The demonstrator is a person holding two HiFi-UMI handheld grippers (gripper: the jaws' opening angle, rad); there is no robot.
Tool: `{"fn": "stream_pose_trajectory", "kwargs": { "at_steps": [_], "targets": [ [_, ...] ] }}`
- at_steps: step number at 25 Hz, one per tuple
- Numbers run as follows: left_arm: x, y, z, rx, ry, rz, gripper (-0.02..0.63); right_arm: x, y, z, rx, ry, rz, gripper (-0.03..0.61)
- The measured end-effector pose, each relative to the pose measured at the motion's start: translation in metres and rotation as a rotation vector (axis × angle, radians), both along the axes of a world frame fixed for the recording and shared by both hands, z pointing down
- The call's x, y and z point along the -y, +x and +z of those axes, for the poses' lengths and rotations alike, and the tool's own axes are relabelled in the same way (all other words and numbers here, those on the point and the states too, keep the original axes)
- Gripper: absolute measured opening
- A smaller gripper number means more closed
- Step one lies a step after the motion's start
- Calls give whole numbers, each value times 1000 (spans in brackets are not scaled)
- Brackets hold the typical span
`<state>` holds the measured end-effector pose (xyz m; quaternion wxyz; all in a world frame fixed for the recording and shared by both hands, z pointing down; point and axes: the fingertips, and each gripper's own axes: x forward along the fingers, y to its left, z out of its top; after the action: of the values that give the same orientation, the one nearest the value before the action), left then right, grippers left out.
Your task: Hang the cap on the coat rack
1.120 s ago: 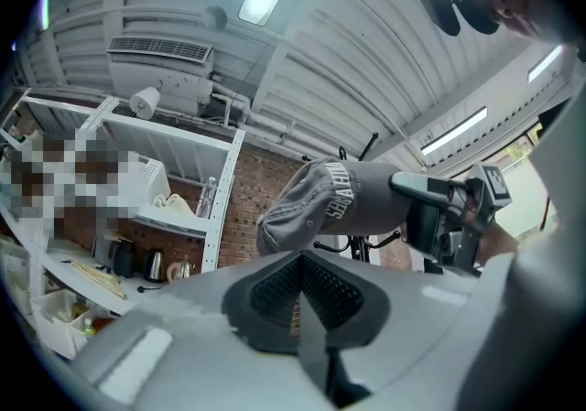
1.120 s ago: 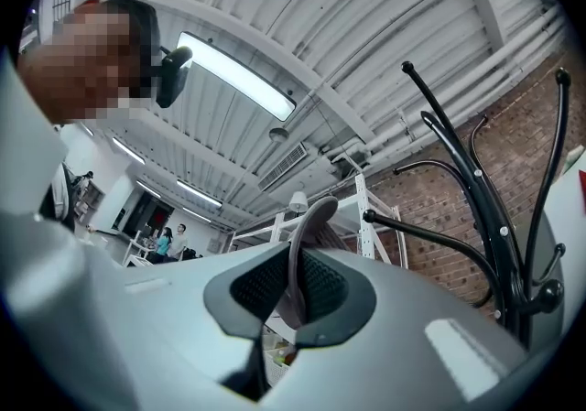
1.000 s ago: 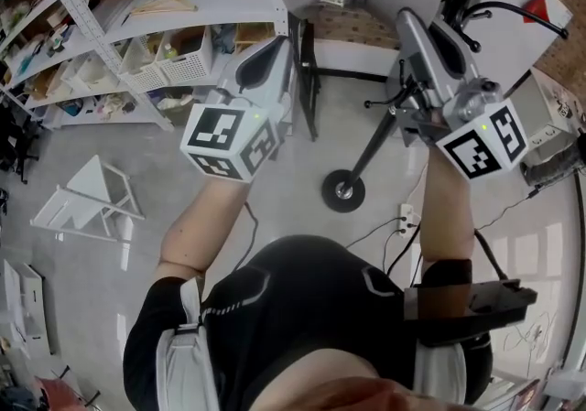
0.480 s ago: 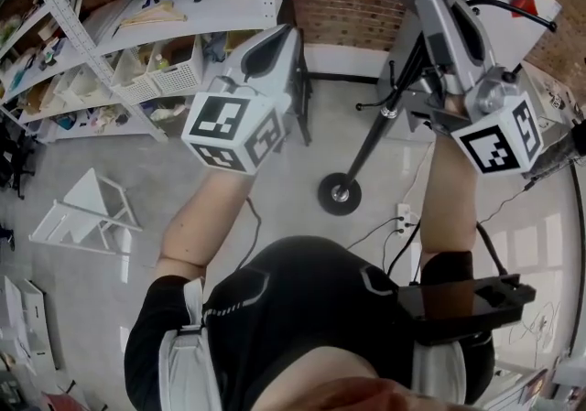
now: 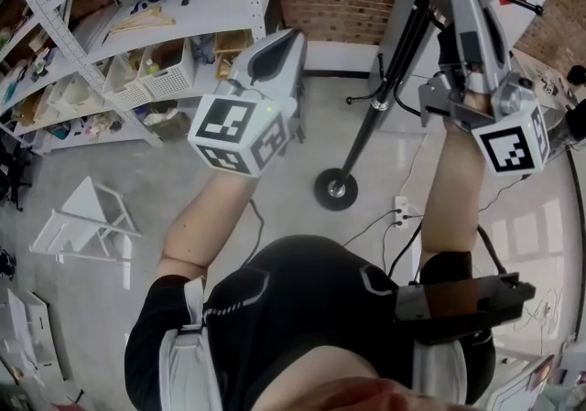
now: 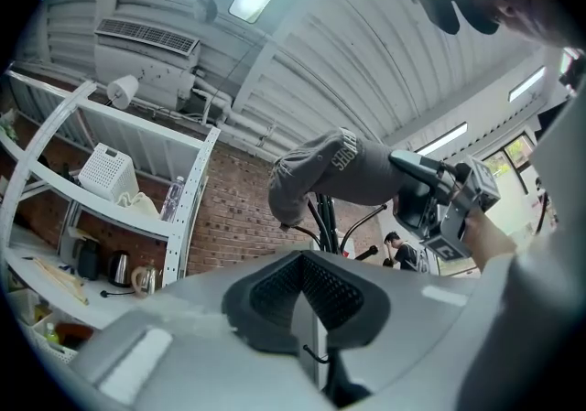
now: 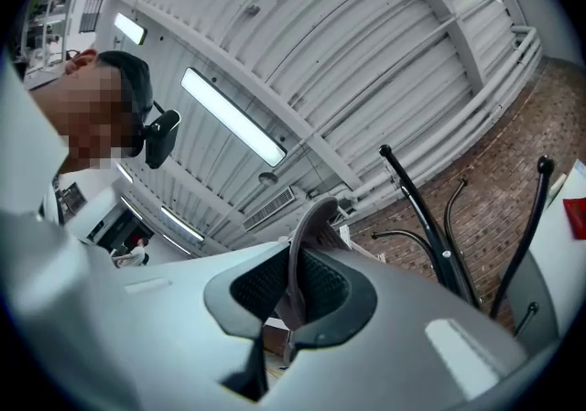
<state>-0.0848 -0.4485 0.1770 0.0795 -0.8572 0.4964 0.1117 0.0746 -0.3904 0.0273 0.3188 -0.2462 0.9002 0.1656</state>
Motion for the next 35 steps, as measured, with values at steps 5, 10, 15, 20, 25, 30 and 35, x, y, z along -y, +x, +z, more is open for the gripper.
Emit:
{"fn": "stream_pose_trajectory", "kwargs": {
  "at_steps": [5,10,15,20,25,30,35],
  "targets": [
    [-3,12,5,7,-6,27,0,-10,22,7,22,-18,37,28],
    [-4,33,13,3,-30,73,0,-21,37,17,19,-43,70,28],
    [-7,49,18,-2,-42,107,0,-28,49,32,15,-75,100,28],
    [-10,58,28,-5,-68,128,0,-39,58,48,19,-102,112,28],
    [-11,63,35,-10,-88,142,0,-42,63,65,23,-141,135,28],
    [-17,57,35,-7,-83,123,0,-43,62,89,46,-190,103,26],
    [-22,52,37,-4,-84,111,0,-39,60,106,48,-232,107,26]
  ]
}}
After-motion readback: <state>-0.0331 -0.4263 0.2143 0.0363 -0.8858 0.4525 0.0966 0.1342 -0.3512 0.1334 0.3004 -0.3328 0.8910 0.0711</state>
